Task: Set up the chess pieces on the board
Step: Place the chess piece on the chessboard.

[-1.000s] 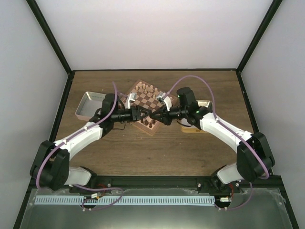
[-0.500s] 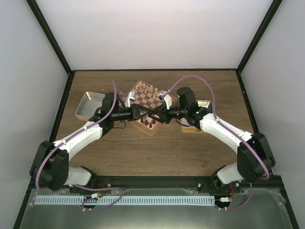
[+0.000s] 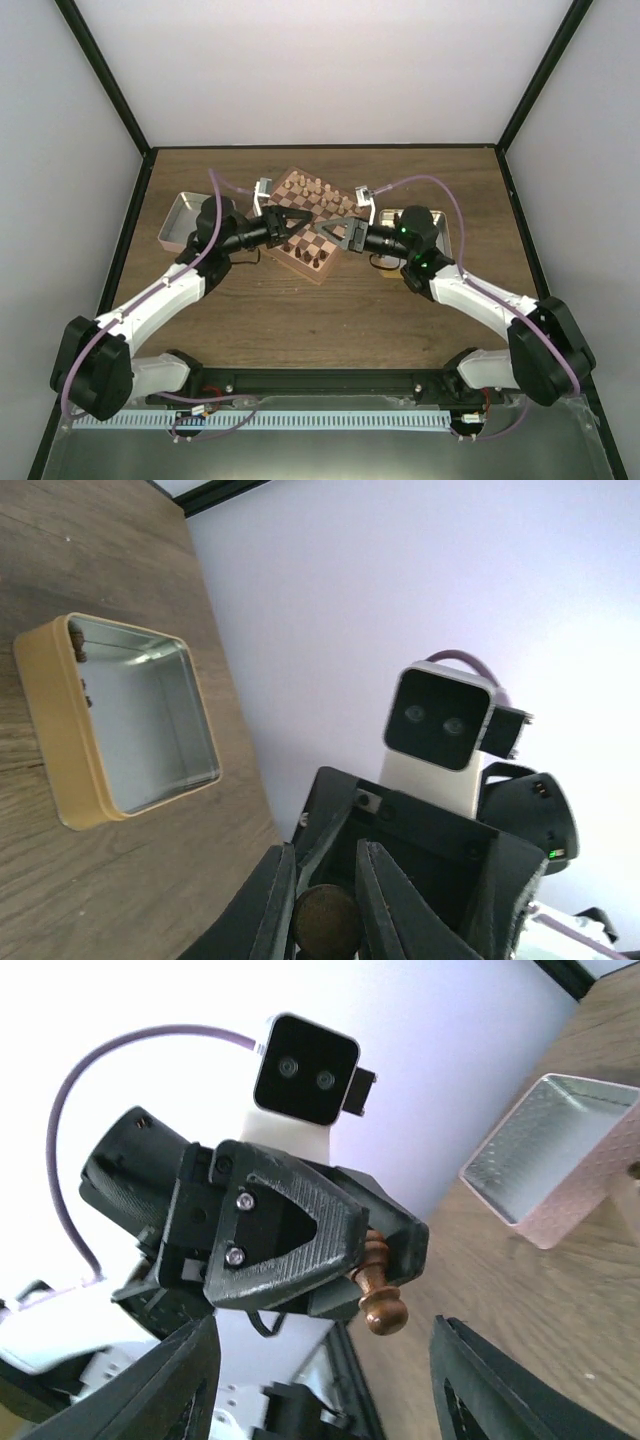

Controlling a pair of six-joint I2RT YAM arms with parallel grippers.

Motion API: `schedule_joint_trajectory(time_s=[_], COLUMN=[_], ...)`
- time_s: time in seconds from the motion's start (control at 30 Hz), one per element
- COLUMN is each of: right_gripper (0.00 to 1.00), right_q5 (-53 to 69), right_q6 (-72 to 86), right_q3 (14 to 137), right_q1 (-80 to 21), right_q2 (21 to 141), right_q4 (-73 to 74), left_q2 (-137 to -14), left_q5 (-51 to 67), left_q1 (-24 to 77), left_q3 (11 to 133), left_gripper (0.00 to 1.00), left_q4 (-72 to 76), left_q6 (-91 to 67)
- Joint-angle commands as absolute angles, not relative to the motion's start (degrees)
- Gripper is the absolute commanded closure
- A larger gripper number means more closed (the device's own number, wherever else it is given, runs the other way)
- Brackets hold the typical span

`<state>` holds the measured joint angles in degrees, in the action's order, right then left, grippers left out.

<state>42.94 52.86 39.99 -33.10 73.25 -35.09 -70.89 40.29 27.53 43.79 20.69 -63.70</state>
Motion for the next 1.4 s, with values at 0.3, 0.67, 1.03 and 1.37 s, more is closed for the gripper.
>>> schedule_joint_trajectory(time_s=[0.3, 0.67, 1.03, 1.37], right_gripper=[0.66, 0.78, 0.92, 0.94], right_q5=[43.29, 40.55, 38.62, 34.80], right_q6=[71.30, 75.44, 76.90, 55.97], right_q3=[43.43, 43.47, 43.83, 53.66], right_q1=[-34.60, -35.37, -35.42, -35.42], right_q2=[79.75, 81.39, 81.38, 83.01], right_q4=[-51.15, -55.69, -53.25, -12.19], left_q2=[-68.52, -69.03, -68.59, -60.42], left_q5=[37.99, 38.11, 37.49, 11.38], left_q1=[27.58, 27.60, 27.60, 27.42], left_q3=[43.34, 42.77, 41.98, 47.61], left_gripper=[0.94, 0.94, 0.91, 0.39], left_q4=[27.77, 28.21, 27.81, -5.83], left_q6=[-72.34, -72.25, -71.21, -45.86])
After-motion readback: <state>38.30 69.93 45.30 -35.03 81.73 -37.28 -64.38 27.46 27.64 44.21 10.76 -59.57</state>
